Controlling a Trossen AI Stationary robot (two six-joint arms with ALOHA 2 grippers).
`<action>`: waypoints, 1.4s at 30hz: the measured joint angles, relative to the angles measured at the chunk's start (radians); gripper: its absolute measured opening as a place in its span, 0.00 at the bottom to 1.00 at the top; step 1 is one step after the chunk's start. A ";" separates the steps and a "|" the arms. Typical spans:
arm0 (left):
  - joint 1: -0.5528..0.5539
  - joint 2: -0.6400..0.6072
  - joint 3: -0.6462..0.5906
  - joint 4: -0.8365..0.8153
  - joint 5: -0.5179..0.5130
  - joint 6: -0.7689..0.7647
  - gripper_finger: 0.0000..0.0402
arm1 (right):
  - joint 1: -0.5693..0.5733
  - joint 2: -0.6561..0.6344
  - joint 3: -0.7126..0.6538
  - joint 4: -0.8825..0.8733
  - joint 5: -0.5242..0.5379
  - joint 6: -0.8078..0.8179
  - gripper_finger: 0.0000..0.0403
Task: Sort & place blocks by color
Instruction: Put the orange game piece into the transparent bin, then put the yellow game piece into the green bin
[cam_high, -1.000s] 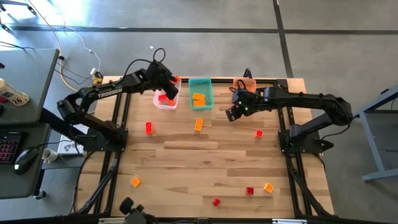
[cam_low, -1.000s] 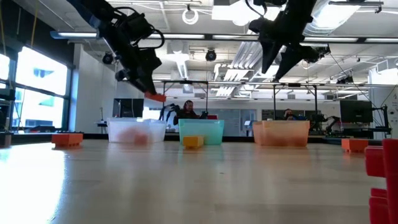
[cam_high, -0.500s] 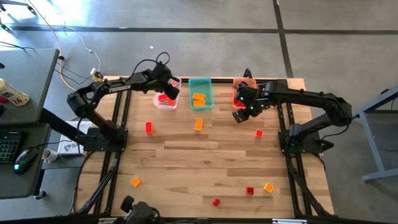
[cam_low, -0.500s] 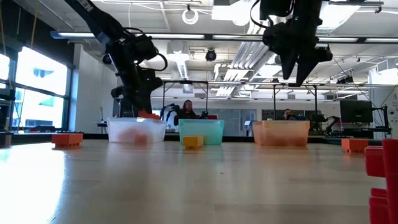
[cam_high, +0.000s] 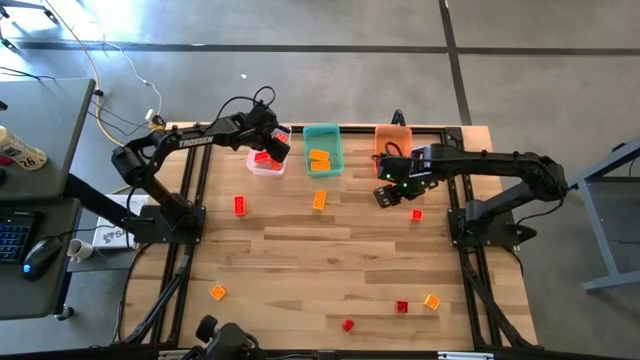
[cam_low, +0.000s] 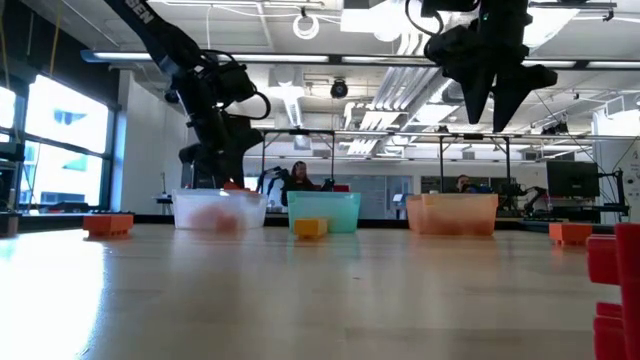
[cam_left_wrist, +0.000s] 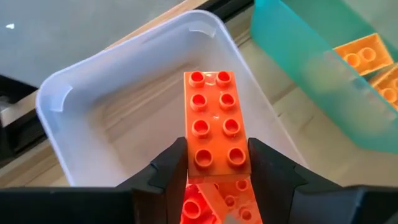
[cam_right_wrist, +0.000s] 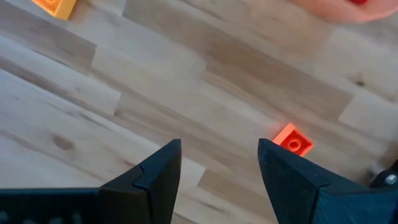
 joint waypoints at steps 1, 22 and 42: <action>0.000 0.000 0.000 -0.004 -0.008 -0.006 0.34 | 0.008 0.000 0.000 0.000 -0.003 0.012 0.49; -0.003 -0.019 0.011 -0.039 0.029 0.005 0.60 | 0.268 0.000 0.000 -0.018 -0.097 -0.015 0.49; -0.184 -0.308 0.139 -0.258 0.065 0.032 0.59 | 0.636 0.000 -0.065 0.002 -0.143 0.330 0.60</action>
